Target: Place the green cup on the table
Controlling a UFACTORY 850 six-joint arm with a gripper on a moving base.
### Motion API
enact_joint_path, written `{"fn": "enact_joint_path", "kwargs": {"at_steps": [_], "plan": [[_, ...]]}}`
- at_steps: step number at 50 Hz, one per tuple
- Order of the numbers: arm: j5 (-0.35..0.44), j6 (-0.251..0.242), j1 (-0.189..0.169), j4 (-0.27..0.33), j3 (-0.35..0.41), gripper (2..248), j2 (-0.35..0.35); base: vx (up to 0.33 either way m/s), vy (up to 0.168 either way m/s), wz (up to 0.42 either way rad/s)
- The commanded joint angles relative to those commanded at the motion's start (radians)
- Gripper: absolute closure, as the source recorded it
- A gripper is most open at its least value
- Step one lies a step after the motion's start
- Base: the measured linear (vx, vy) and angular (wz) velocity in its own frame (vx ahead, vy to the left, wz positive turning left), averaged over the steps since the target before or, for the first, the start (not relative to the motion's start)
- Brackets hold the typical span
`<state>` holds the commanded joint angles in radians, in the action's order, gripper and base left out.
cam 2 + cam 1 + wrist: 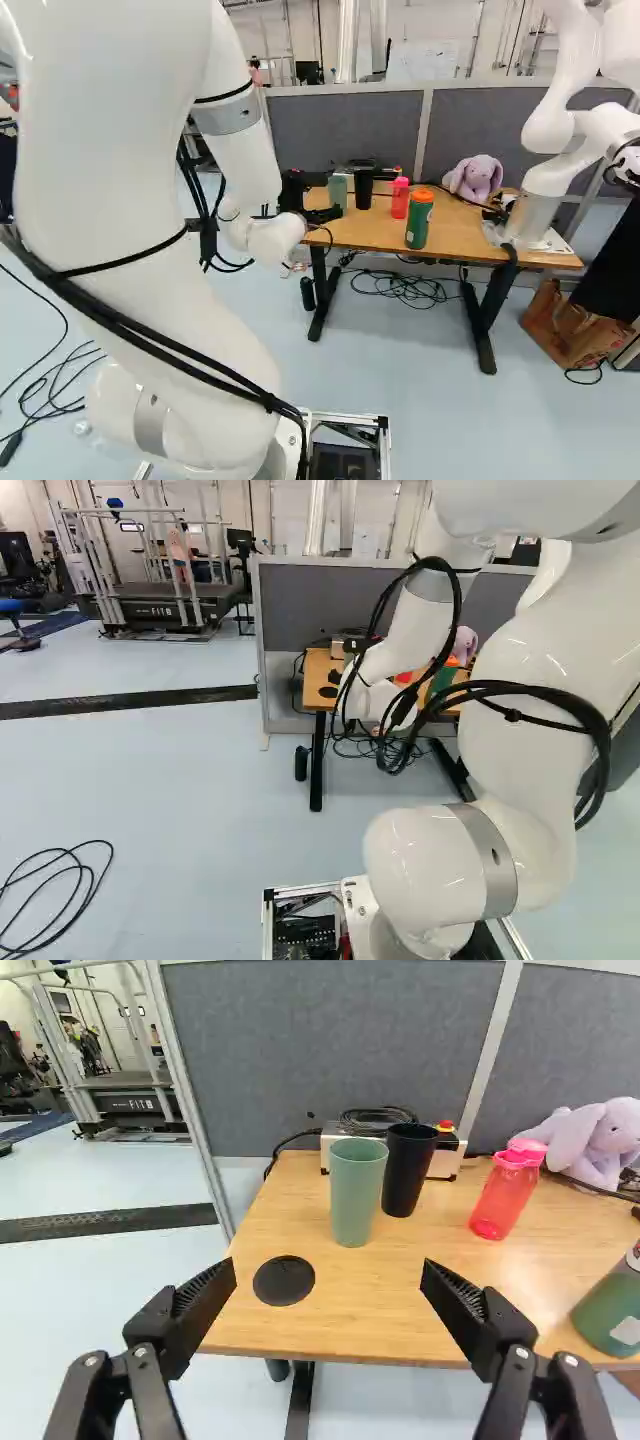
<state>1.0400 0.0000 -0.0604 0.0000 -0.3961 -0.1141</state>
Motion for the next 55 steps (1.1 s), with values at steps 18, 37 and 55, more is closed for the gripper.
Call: {"fn": "enact_joint_path", "kwargs": {"at_steps": [18, 37, 55], "plan": [[-0.033, 0.0, 0.012, 0.0, 0.061, 3, 0.078, 0.0, 0.0, 0.0], [-0.085, 0.0, 0.031, 0.0, 0.156, 3, 0.199, 0.0, 0.0, 0.0], [-0.127, 0.0, 0.046, 0.0, 0.235, 3, 0.3, 0.0, 0.0, 0.0]]}}
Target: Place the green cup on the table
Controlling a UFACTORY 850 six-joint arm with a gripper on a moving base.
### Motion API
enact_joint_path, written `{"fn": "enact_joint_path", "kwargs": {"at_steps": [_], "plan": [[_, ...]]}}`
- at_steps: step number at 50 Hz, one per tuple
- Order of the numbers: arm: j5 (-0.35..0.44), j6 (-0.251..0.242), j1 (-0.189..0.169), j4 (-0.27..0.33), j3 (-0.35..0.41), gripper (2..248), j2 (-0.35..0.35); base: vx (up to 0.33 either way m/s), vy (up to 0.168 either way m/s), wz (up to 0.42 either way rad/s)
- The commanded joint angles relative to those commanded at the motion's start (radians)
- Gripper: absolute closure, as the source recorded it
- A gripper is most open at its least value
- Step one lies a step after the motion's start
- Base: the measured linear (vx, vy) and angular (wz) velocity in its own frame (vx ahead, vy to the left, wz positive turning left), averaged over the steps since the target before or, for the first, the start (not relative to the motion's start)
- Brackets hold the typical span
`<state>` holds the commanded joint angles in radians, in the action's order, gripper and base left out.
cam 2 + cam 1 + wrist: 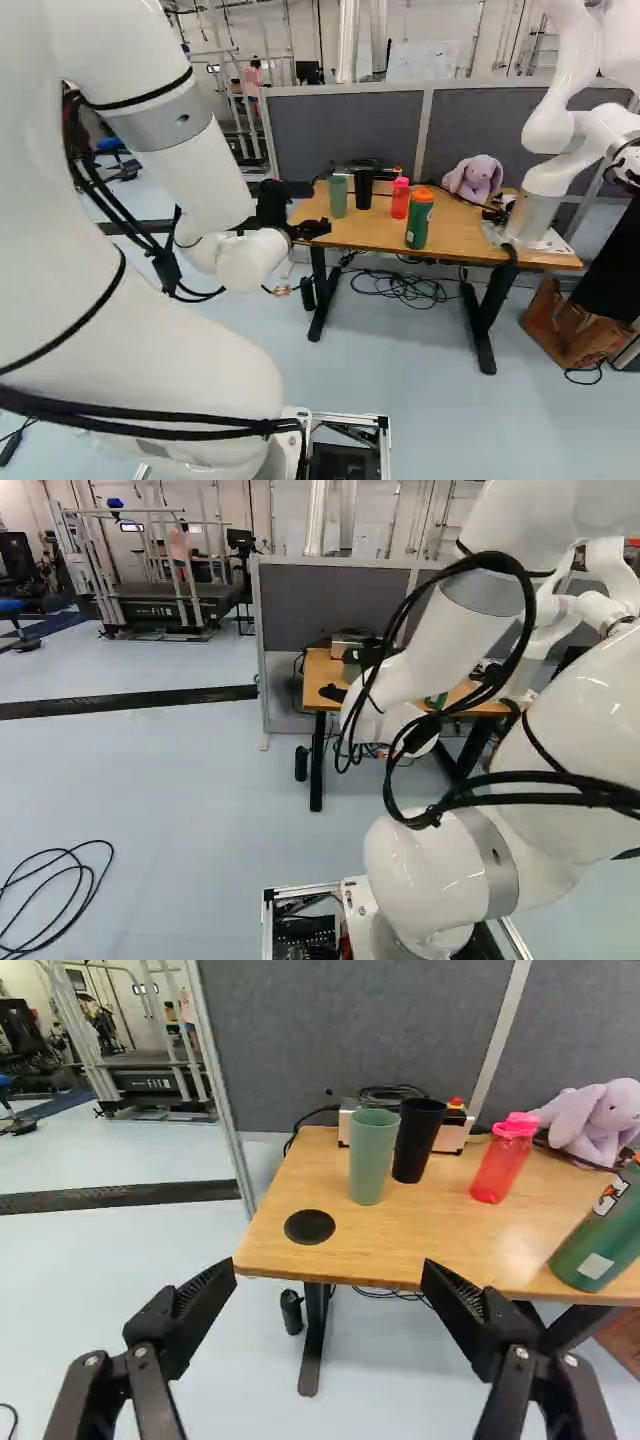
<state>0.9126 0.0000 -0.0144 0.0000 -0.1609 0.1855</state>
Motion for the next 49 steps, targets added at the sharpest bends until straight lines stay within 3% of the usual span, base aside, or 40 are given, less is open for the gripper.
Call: {"fn": "enact_joint_path", "kwargs": {"at_steps": [24, 49], "plan": [[-0.033, 0.0, 0.012, 0.0, 0.061, 3, 0.078, 0.0, 0.0, 0.0], [-0.04, 0.0, 0.014, 0.0, 0.074, 3, 0.094, 0.0, 0.0, 0.0]]}}
